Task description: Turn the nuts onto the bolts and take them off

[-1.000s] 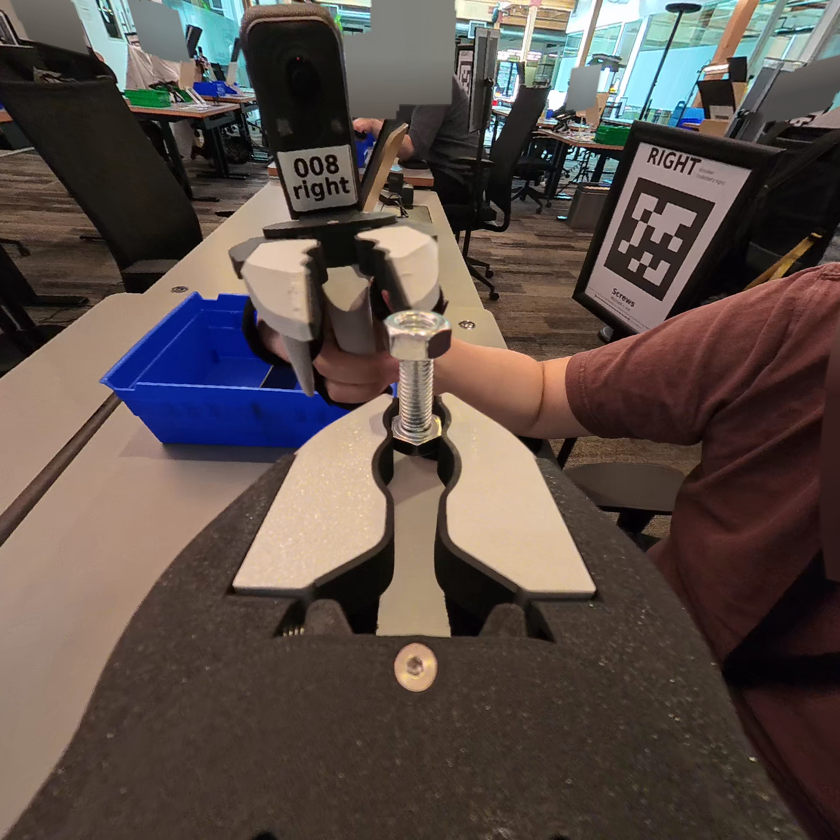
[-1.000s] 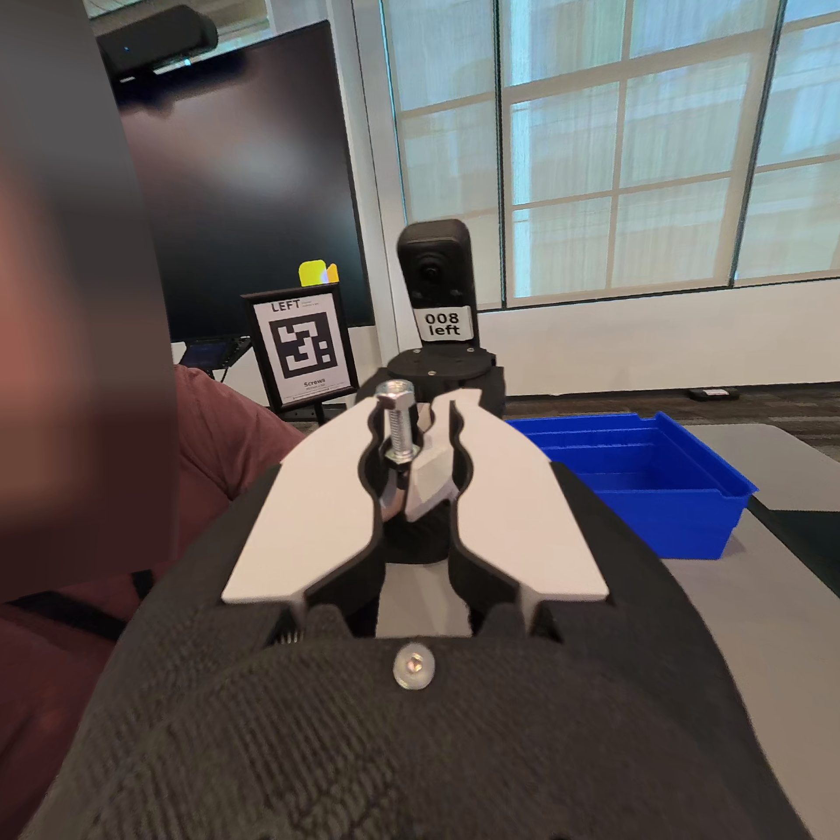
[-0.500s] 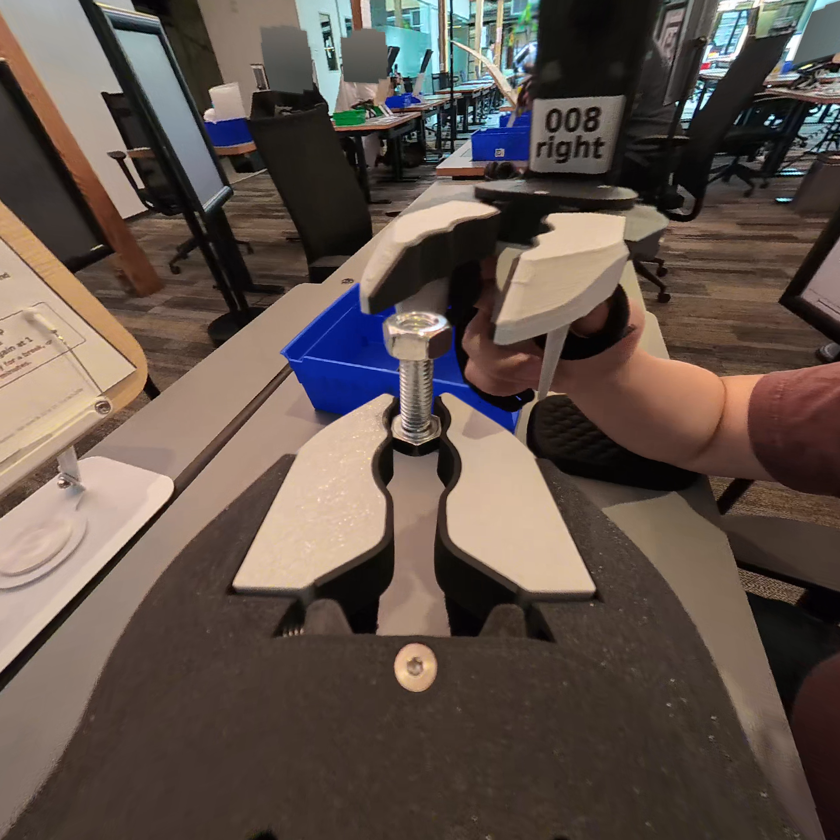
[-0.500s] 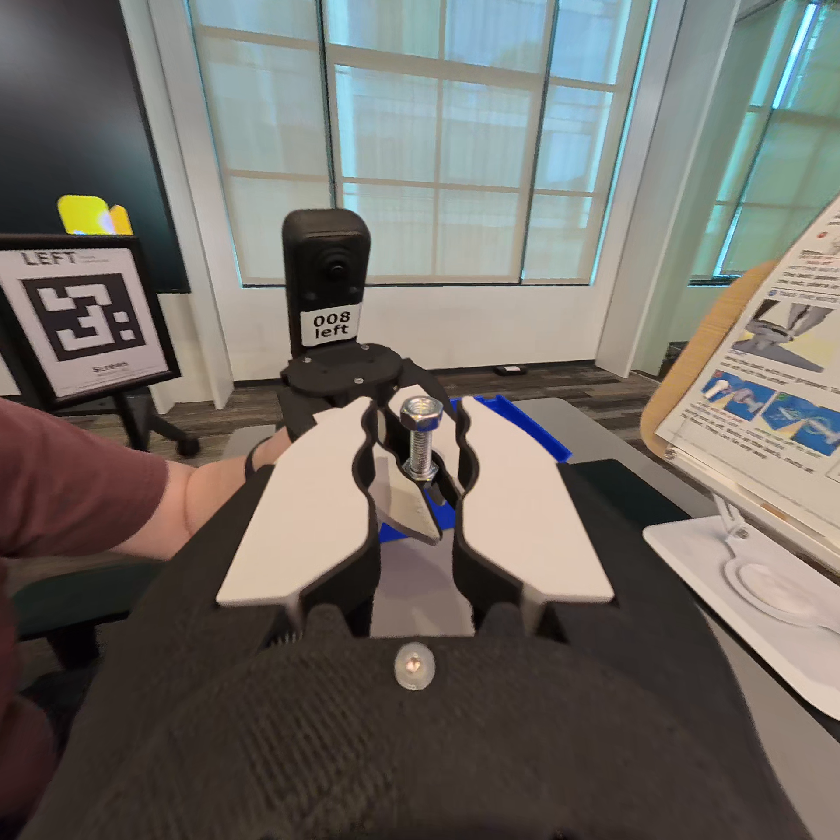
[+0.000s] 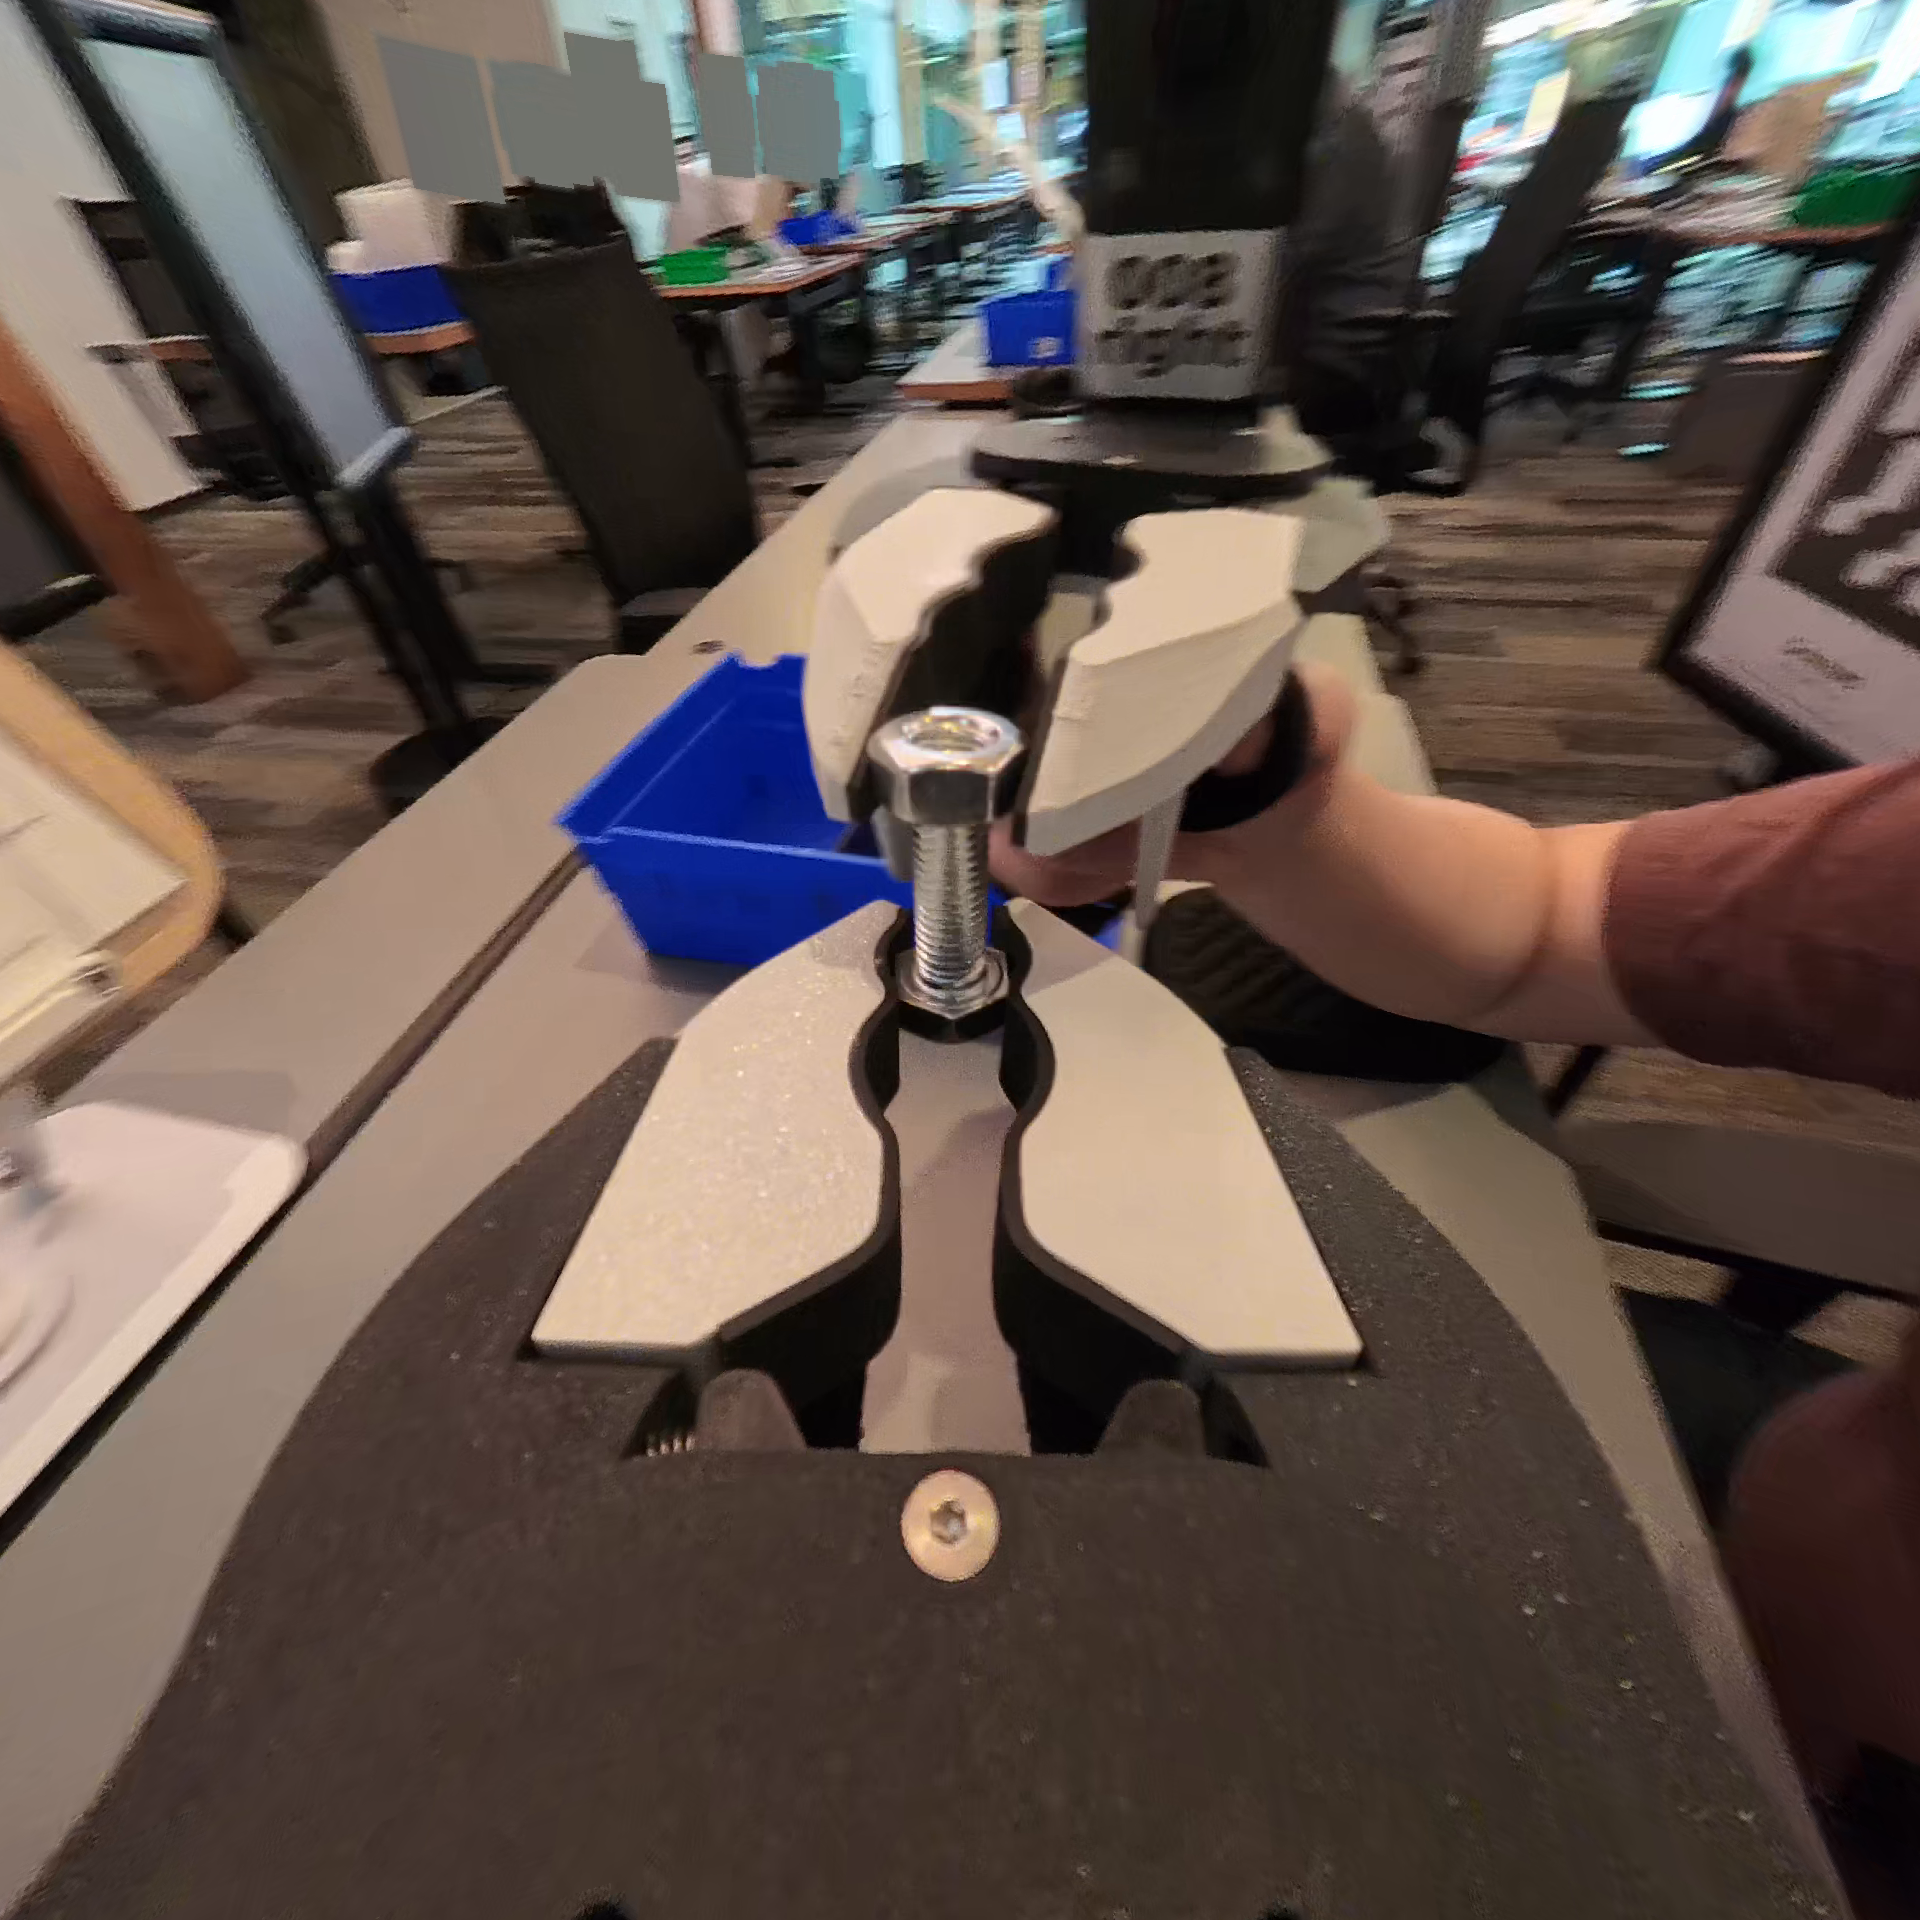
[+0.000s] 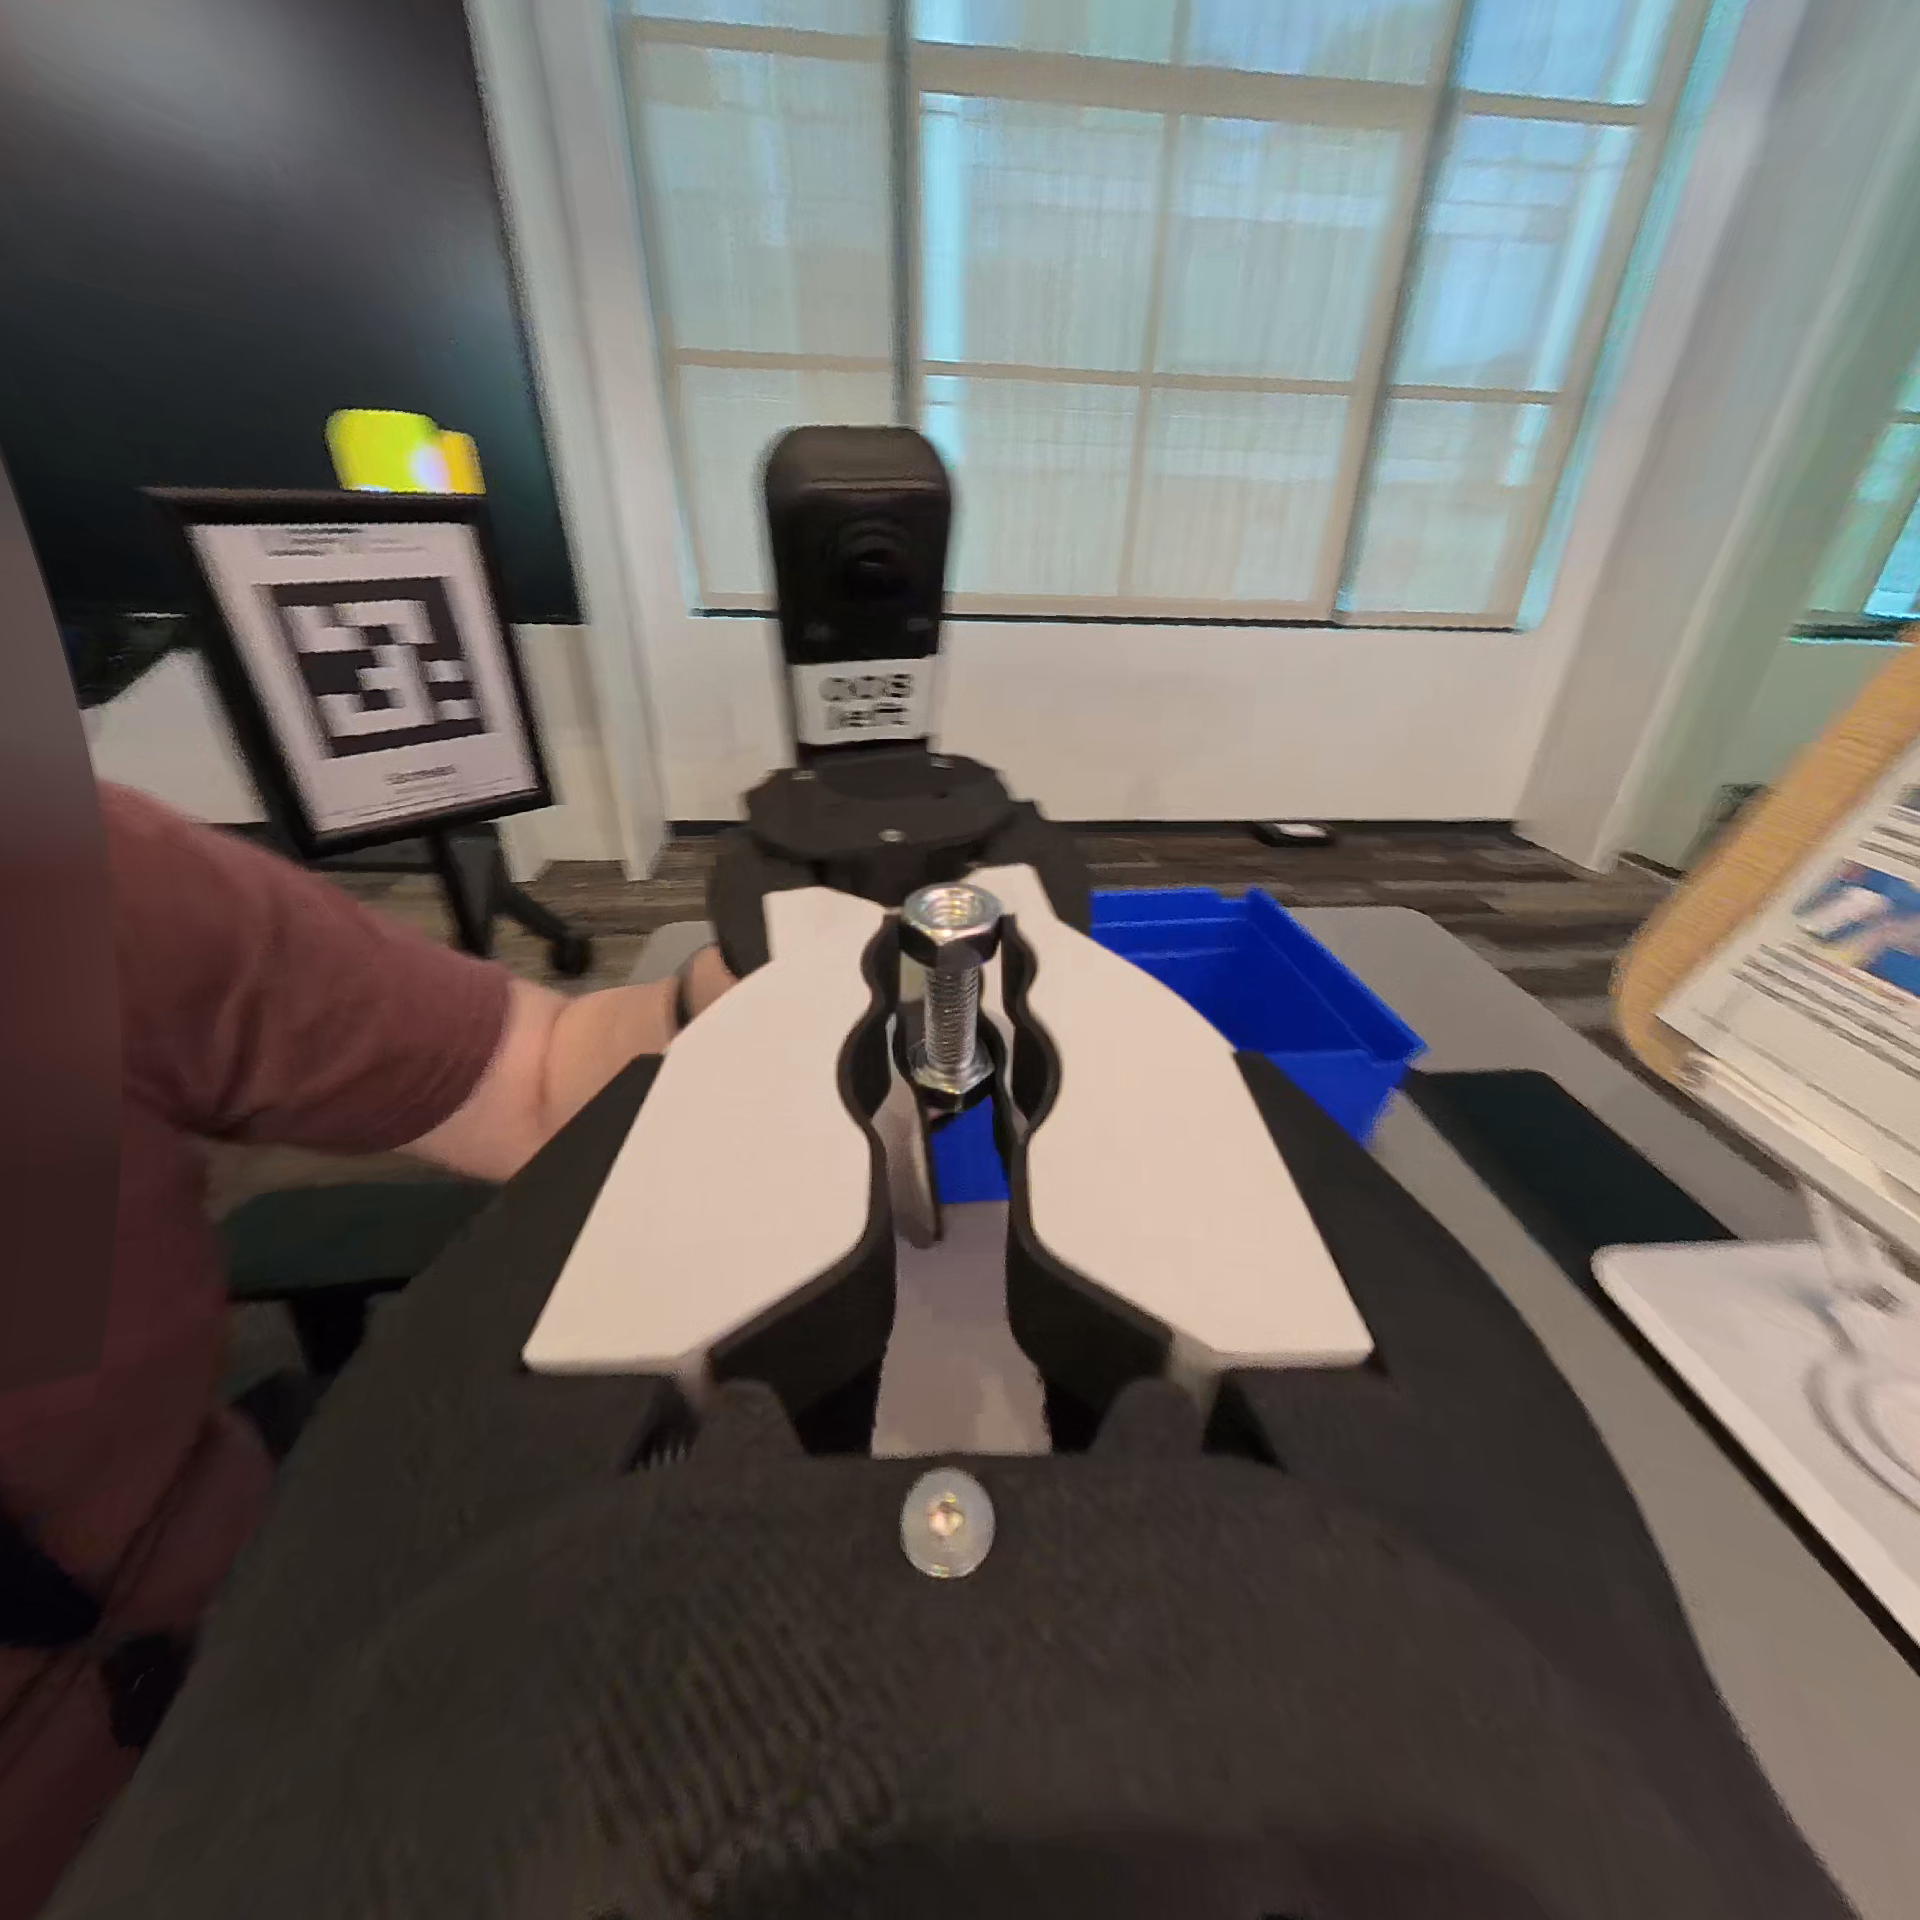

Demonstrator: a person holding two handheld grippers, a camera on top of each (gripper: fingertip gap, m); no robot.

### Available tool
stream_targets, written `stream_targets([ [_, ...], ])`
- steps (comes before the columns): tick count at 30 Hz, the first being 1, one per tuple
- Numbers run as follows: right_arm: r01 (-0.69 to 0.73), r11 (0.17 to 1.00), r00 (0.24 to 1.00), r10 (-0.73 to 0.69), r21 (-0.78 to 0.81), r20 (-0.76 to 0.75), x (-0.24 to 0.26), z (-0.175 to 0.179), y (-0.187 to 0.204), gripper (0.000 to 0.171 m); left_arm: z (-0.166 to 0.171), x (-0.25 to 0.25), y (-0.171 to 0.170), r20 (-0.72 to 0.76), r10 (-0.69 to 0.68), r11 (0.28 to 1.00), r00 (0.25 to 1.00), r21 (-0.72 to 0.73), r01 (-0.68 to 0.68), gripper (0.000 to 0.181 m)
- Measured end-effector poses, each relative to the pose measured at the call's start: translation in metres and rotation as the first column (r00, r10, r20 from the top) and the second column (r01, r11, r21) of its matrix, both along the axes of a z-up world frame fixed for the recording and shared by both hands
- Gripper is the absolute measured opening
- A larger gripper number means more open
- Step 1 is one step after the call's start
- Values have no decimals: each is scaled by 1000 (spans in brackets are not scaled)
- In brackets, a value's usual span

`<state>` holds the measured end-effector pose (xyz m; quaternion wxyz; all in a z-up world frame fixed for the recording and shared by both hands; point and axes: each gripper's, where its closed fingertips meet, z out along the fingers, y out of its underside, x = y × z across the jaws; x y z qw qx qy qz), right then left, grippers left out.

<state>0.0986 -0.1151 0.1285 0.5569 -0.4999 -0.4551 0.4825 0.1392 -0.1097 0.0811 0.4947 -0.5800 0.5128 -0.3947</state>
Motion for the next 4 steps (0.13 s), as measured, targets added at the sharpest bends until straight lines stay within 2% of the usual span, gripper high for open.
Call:
stream_targets([
  [2, -174, 985, 985, 174, -5, -15, 3, 3, -21, 19, 3, 3, -24, 22, -166, 984, 986, -54, 167, 14],
  [4, -352, 936, 936, 353, 10, -13, 6, 3, -48, 19, 5, 6, -56, 38, -351, 932, 936, -87, 352, 14],
])
